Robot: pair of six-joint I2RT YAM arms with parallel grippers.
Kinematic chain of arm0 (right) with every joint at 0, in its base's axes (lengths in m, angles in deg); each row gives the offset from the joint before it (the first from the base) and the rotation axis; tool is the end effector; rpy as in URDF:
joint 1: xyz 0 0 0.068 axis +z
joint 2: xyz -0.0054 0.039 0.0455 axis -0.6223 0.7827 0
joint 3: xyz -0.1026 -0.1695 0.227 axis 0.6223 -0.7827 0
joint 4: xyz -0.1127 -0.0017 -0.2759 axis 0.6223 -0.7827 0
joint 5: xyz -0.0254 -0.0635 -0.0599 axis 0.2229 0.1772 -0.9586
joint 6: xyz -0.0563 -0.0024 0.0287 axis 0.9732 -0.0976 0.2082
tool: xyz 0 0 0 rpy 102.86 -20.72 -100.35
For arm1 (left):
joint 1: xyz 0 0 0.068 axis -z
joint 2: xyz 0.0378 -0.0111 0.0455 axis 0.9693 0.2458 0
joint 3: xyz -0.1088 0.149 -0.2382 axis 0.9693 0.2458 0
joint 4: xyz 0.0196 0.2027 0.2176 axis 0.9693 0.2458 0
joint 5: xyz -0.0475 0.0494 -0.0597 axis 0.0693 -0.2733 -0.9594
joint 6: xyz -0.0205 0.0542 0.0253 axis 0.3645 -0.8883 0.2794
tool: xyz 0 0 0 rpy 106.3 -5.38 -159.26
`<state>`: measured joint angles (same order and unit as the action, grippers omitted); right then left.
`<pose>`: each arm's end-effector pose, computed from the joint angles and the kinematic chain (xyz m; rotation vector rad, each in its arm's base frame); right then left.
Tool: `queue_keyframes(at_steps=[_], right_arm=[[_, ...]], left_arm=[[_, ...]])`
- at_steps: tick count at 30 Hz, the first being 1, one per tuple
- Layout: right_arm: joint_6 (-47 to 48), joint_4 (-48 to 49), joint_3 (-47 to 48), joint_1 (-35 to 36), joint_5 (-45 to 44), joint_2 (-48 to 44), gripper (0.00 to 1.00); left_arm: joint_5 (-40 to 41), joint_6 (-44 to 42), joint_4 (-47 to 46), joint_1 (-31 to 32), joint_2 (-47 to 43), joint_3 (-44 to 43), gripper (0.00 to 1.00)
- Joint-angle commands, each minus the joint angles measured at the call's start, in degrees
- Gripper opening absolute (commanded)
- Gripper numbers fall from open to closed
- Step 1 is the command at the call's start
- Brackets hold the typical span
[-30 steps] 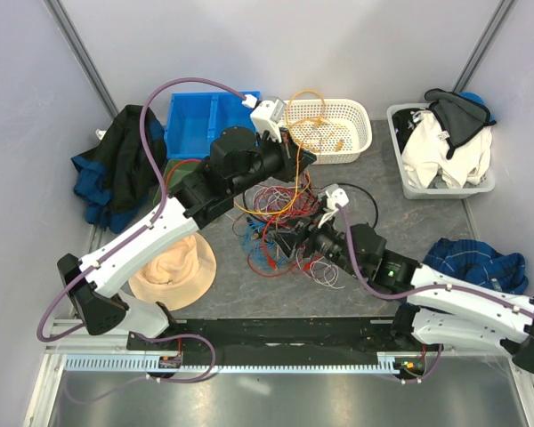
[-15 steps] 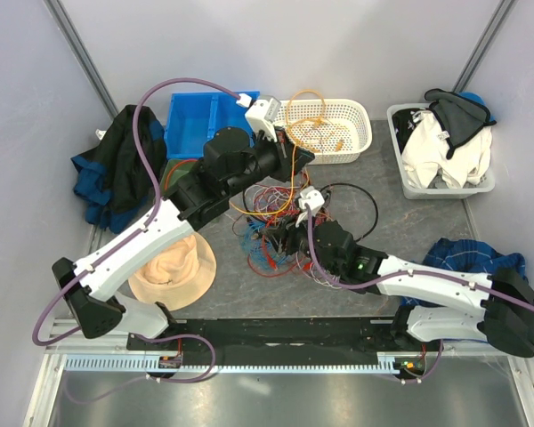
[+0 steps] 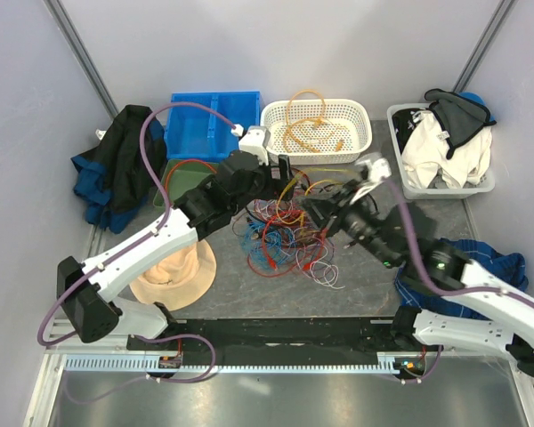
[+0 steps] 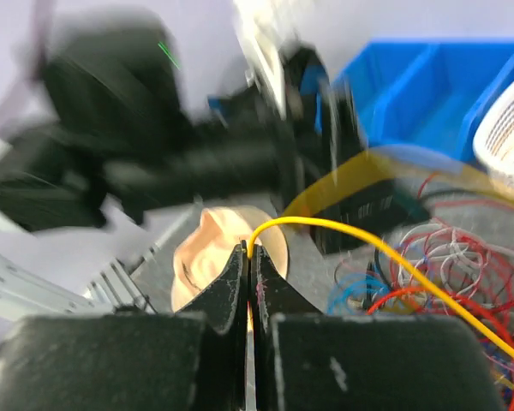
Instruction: Untangle the cables
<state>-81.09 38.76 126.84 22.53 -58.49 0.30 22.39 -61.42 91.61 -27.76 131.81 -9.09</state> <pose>0.1233 0.1958 0.4379 -0.2993 1.5931 0.9563 0.2488 -0.2581 0.4062 0.2027 1.9130 -0.6337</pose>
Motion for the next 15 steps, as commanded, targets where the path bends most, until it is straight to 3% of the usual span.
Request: queue_keyframes(at_steps=[1, 9, 15], right_arm=[[2.2, -13.6, 10.7, 0.1, -3.8, -1.5, 0.00], [7.3, -17.0, 22.2, 0.1, -11.8, 2.0, 0.00], [15.6, -13.2, 34.6, 0.1, -20.5, 9.3, 0.00]], left_arm=[[5.7, 1.2, 4.5, -1.9, 1.2, 3.2, 1.00], [5.8, 5.8, 7.0, -2.4, 1.5, 8.5, 1.00], [-0.5, 13.3, 6.4, -2.9, 3.6, 14.6, 1.00]])
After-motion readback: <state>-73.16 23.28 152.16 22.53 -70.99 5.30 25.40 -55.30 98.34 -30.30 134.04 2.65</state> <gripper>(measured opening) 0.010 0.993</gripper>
